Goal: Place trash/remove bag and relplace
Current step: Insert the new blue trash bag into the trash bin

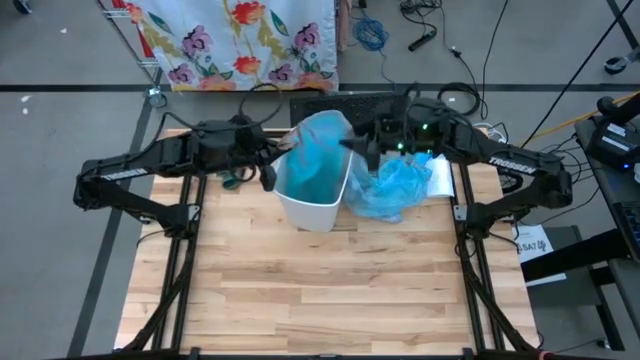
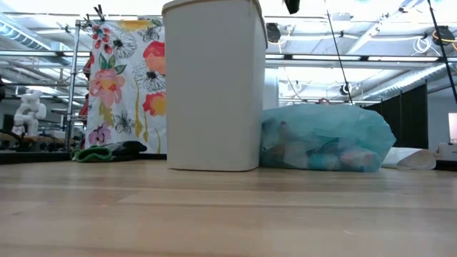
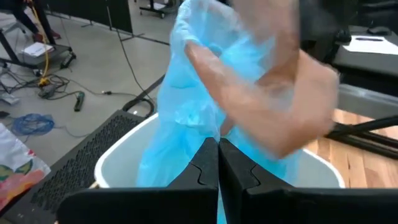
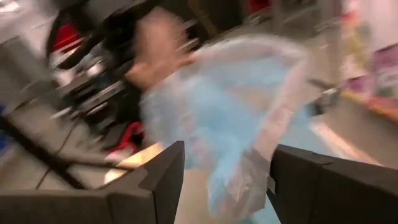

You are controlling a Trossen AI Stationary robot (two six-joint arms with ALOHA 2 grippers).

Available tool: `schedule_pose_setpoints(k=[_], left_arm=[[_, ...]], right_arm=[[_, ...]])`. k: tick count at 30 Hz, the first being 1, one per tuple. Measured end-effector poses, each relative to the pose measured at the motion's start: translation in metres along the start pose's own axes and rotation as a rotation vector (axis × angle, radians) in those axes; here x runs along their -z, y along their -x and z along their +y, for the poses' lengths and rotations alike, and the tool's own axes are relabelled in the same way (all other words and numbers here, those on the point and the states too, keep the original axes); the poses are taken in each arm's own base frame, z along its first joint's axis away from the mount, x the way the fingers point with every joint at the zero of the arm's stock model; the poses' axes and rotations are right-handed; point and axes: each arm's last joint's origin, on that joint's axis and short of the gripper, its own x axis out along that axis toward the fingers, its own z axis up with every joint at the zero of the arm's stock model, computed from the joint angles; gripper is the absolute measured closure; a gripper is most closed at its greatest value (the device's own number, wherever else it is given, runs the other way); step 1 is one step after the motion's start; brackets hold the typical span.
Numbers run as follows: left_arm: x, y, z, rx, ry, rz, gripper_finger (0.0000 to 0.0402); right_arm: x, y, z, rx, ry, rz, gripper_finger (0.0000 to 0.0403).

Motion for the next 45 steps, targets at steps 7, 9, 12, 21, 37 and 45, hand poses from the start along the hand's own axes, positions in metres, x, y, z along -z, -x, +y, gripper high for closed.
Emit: schedule_pose_setpoints(k=[7, 9, 12, 21, 37, 45], left_arm=[[-0.002, 0.026, 0.007, 0.004, 0.004, -0.012, 0.0401], [-0.001, 0.033, 0.008, 0.003, 0.001, -0.003, 0.0401], [0.002, 0.04, 0.011, -0.001, -0.004, 0.02, 0.0401], [0.009, 0.048, 0.014, -0.009, -0.05, 0.084, 0.0401], [0.008, 0.048, 0.013, 0.014, -0.096, 0.074, 0.0401], [0.007, 0.044, 0.011, 0.057, -0.095, 0.075, 0.0401]], right_arm=[[-0.012, 0.012, -0.03, 0.241, -0.014, -0.075, 0.0218], [-0.013, 0.013, -0.039, 0.307, -0.042, -0.079, 0.0218], [-0.014, 0.015, -0.045, 0.309, -0.117, -0.087, 0.0218], [-0.017, 0.035, -0.022, 0.172, -0.223, -0.09, 0.0218], [-0.003, -0.009, 0.015, 0.025, -0.173, -0.147, 0.0394], [-0.004, -0.039, 0.005, 0.08, -0.181, -0.143, 0.0402]])
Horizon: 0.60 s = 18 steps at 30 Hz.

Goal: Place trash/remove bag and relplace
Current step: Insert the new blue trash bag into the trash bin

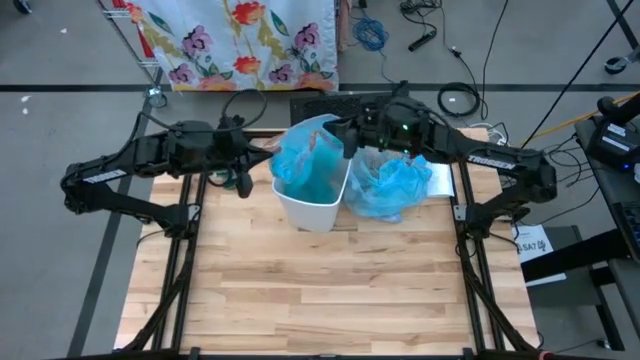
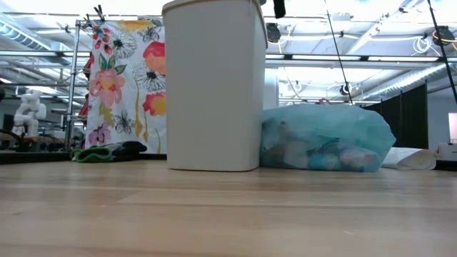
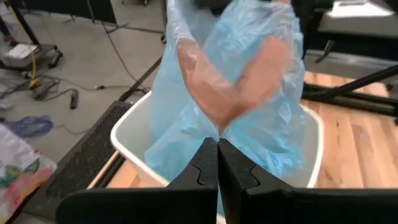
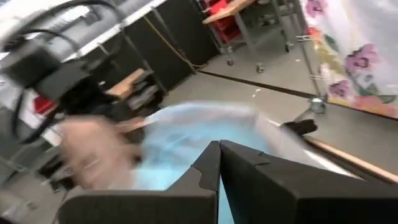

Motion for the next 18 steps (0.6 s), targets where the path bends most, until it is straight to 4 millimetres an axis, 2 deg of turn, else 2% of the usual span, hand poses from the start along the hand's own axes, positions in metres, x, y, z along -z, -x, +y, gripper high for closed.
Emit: schedule_pose_setpoints(k=[3, 6, 11, 15, 18], left_arm=[[-0.002, 0.0, 0.0, 0.006, -0.017, -0.02, 0.0401], [-0.002, 0.0, 0.001, -0.041, -0.023, -0.026, 0.0401], [-0.003, 0.005, 0.005, -0.126, -0.056, -0.04, 0.0401], [-0.003, 0.014, 0.008, -0.201, -0.061, -0.061, 0.0401], [-0.001, 0.022, 0.011, -0.232, -0.06, -0.055, 0.0401]], right_arm=[[-0.001, -0.01, 0.005, -0.036, 0.01, 0.114, 0.0403], [0.001, -0.012, 0.011, -0.004, 0.018, 0.338, 0.0403], [0.005, 0.004, 0.019, 0.162, 0.034, 0.644, 0.0403], [-0.002, 0.024, 0.032, 0.164, 0.003, 0.755, 0.0403], [-0.004, 0.037, 0.036, 0.237, -0.012, 0.801, 0.0403]])
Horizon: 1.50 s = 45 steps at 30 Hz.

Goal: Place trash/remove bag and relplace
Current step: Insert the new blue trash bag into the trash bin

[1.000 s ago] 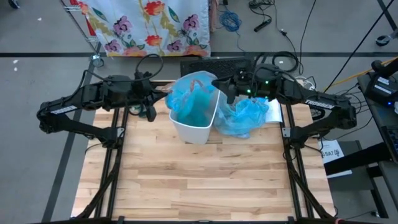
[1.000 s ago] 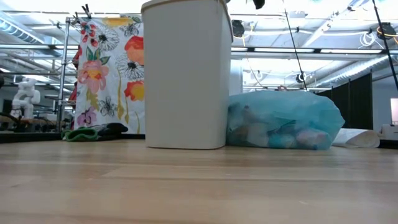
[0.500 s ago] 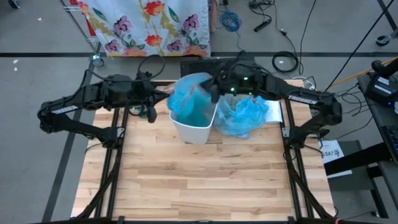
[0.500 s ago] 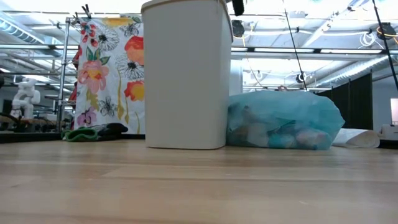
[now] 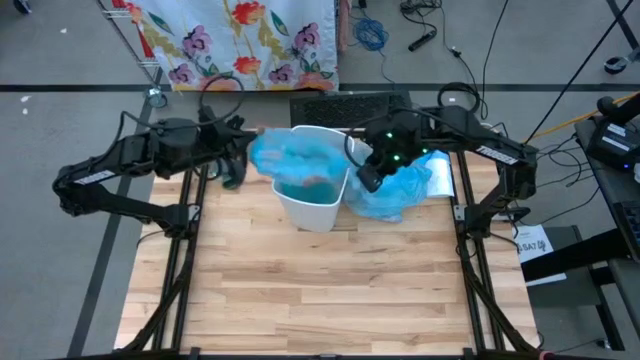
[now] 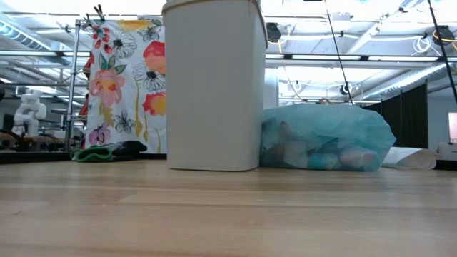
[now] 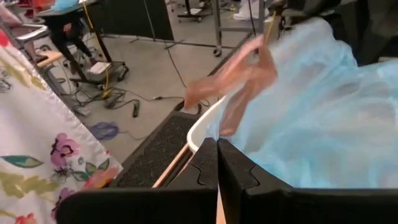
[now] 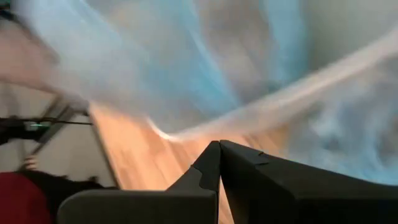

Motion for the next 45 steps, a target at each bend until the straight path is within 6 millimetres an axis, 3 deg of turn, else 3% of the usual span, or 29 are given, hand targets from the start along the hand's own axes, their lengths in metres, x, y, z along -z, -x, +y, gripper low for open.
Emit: schedule_pose_setpoints(k=[4, 8, 18, 23, 30, 37, 45], left_arm=[[0.001, 0.008, 0.003, 0.0, 0.007, -0.005, 0.0401], [0.0, 0.013, 0.006, 0.004, 0.019, -0.029, 0.0401], [0.002, 0.007, 0.001, 0.056, 0.006, 0.001, 0.0401], [0.006, -0.008, -0.004, 0.044, 0.048, 0.074, 0.0401], [0.012, -0.03, -0.012, 0.044, 0.056, 0.167, 0.0401], [0.014, -0.036, -0.019, 0.18, 0.096, 0.208, 0.0401], [0.026, -0.031, -0.02, 0.257, 0.15, 0.357, 0.0401]], right_arm=[[0.004, 0.005, -0.002, 0.1, -0.007, -0.015, 0.0403], [-0.003, 0.004, 0.008, 0.023, 0.05, -0.103, 0.0403], [-0.018, 0.026, 0.022, -0.14, 0.131, -0.355, 0.0403], [-0.026, 0.016, 0.027, -0.153, 0.164, -0.384, 0.0403], [-0.033, -0.014, 0.026, -0.076, 0.154, -0.343, 0.0403], [-0.041, -0.046, 0.004, 0.143, 0.096, -0.259, 0.0403], [-0.05, -0.033, -0.019, 0.346, 0.111, -0.346, 0.0403]])
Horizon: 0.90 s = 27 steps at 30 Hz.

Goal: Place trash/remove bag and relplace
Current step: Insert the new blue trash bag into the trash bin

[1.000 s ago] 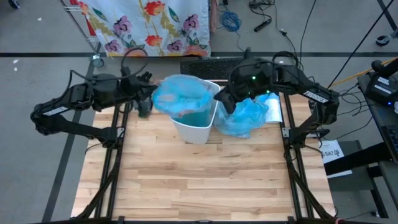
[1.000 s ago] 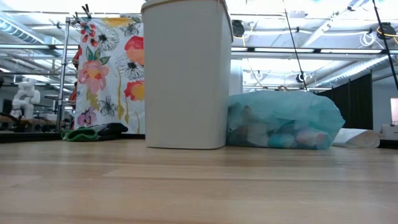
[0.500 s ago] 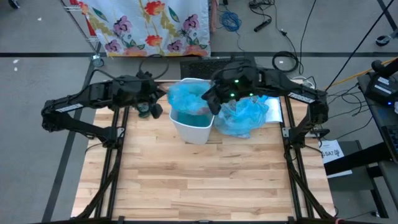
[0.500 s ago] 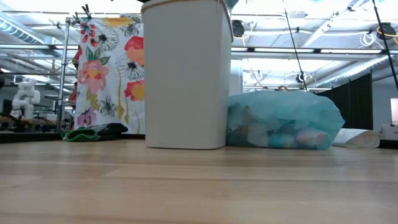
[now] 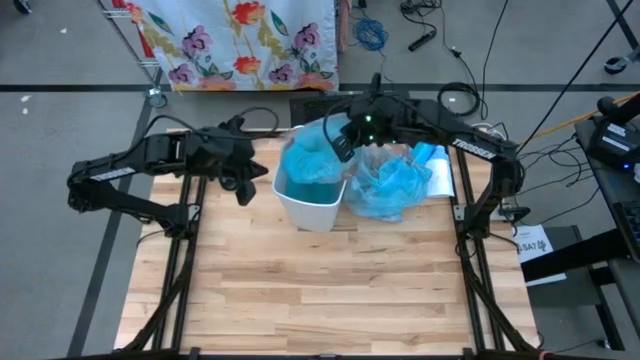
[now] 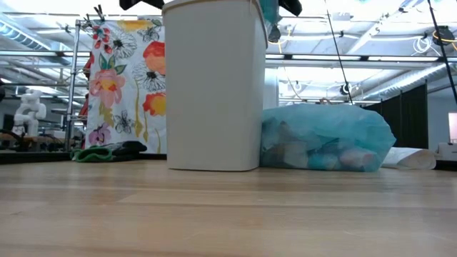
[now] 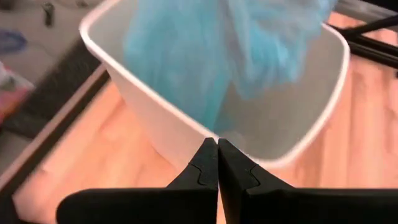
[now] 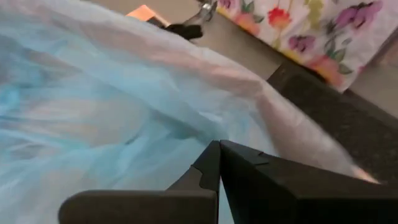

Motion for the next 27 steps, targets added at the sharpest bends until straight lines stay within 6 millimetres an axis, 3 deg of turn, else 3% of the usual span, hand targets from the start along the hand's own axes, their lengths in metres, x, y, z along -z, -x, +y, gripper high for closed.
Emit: schedule_pose_setpoints(k=[3, 7, 16, 20, 27], left_arm=[[0.004, 0.002, 0.0, 0.03, 0.029, 0.037, 0.0401], [0.005, 0.009, 0.001, 0.043, 0.056, 0.015, 0.0401], [-0.013, 0.042, -0.011, 0.21, 0.009, -0.314, 0.0401], [-0.026, 0.032, -0.02, 0.183, -0.035, -0.313, 0.0401], [-0.074, 0.014, -0.046, 0.122, -0.183, -0.286, 0.0401]], right_arm=[[-0.007, -0.002, -0.01, 0.007, 0.02, -0.021, 0.0403], [-0.013, -0.004, -0.013, -0.125, 0.048, -0.02, 0.0403], [-0.012, -0.005, -0.009, -0.264, 0.106, 0.017, 0.0403], [-0.012, -0.005, -0.007, -0.311, 0.128, 0.032, 0.0403], [-0.011, -0.005, -0.006, -0.356, 0.146, 0.043, 0.0403]])
